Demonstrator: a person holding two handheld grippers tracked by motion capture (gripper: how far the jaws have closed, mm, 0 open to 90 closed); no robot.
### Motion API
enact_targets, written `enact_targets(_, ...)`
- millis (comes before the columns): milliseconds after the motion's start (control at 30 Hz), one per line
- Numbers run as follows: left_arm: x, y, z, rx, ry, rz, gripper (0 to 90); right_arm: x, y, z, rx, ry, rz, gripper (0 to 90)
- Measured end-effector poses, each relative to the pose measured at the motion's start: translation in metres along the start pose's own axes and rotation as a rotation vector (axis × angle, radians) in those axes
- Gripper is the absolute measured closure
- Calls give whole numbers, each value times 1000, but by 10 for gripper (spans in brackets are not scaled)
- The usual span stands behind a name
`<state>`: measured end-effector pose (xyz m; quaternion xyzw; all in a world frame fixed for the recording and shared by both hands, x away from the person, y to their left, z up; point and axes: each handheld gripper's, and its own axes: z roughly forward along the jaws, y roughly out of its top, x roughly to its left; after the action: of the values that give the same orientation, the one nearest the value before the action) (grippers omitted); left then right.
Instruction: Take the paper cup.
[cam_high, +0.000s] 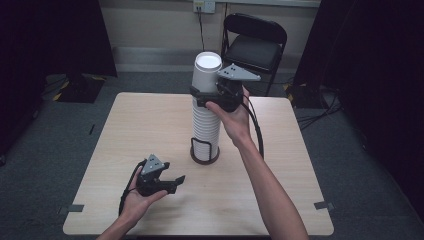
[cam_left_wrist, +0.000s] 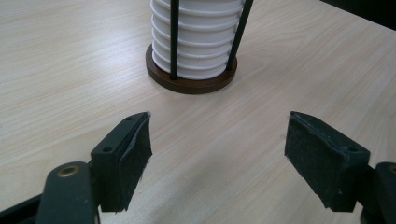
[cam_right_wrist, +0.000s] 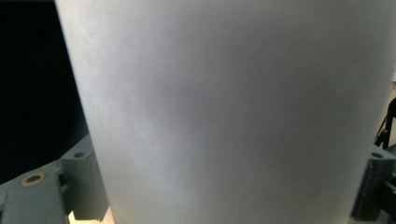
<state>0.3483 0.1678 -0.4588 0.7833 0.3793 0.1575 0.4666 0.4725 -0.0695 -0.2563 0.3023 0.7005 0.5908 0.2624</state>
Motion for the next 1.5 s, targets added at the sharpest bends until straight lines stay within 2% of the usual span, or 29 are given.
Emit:
enact_targets(133, 0, 0, 0, 5, -1, 1, 227, -2, 8, -4, -29, 9, 24, 116)
enact_targets(467, 0, 0, 1, 16, -10, 3, 237, -2, 25, -9, -74, 12, 34, 121)
enact_targets(633, 0, -1, 1, 12, -5, 4, 234, -2, 32, -12, -82, -3, 14, 121)
enact_targets(767, 1, -1, 2, 17, 0, 4, 229, -2, 39, -16, -113, 20, 35, 123)
enact_targets(1033, 0, -1, 2, 15, -5, 0, 230, -1, 50, -24, -146, 23, 40, 125)
enact_targets(1267, -1, -1, 4, 29, -23, -4, 240, -4, 58, -38, -156, 3, 35, 126)
enact_targets(1400, -2, 0, 4, 21, -20, 13, 233, -6, 60, -46, -166, -27, 39, 128)
enact_targets(1433, -2, 0, 4, 16, -29, 7, 222, -9, 62, -51, -176, -40, 54, 129)
enact_targets(1500, -3, 0, 4, 6, -39, 7, 207, -11, 62, -53, -179, -43, 52, 129)
